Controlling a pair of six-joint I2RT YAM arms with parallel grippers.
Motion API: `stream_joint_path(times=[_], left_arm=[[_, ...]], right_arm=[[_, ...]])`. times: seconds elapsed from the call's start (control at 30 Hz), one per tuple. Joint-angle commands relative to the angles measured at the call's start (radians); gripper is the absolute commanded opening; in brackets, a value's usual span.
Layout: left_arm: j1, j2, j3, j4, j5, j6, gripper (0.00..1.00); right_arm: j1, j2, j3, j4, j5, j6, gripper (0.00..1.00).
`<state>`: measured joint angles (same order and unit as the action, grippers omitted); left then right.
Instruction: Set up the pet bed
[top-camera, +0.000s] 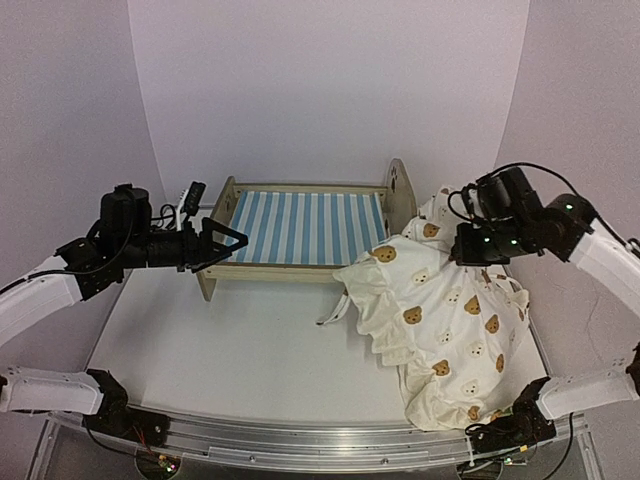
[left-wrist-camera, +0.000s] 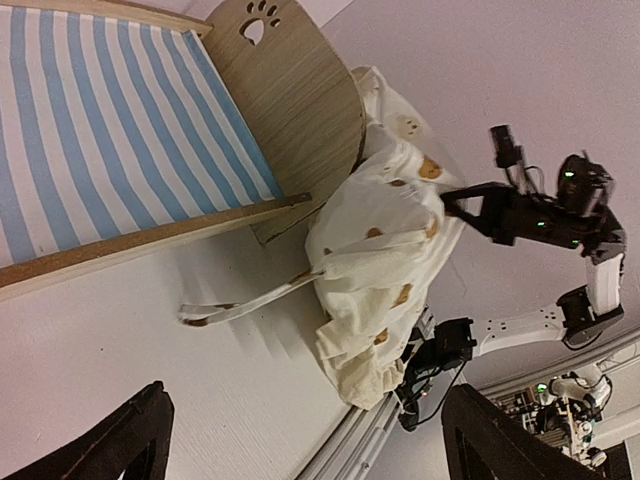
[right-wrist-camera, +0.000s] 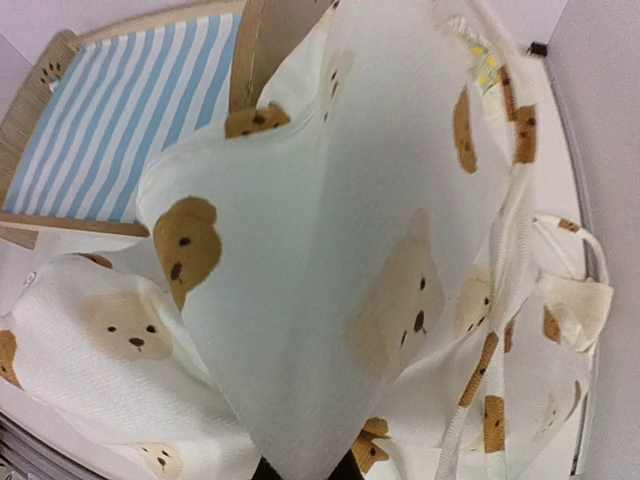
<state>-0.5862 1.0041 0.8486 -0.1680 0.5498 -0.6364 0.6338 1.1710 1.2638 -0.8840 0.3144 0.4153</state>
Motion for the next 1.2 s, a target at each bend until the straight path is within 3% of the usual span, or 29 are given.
stream_joint_path(times=[0.0,0.27,0.53,0.73,1.17], left_arm=[[-0.146,0.091,0.055,0.137,-0.108,0.041,0.95],[-0.488,0.330,0.152,0.292,-0.202,0.195,0.99],[-0.702,0.564,0.306,0.373,-0.285,0.297,1.00],[-0.767,0.722,0.430,0.406,-0.347,0.340,1.00],[-0.787,0.927,0.554,0.638,-0.496,0.353,1.00]], right_arm=[[0.001,-0.233,0.064,-0.052,0.093,-0.094,0.00],[0.001,-0.341,0.095,-0.056,0.029,-0.112,0.00],[0.000,-0.365,0.113,-0.059,0.005,-0.121,0.00],[0.001,-0.366,0.138,-0.072,-0.029,-0.108,0.00],[0.002,-0.369,0.138,-0.083,-0.056,-0.086,0.00]])
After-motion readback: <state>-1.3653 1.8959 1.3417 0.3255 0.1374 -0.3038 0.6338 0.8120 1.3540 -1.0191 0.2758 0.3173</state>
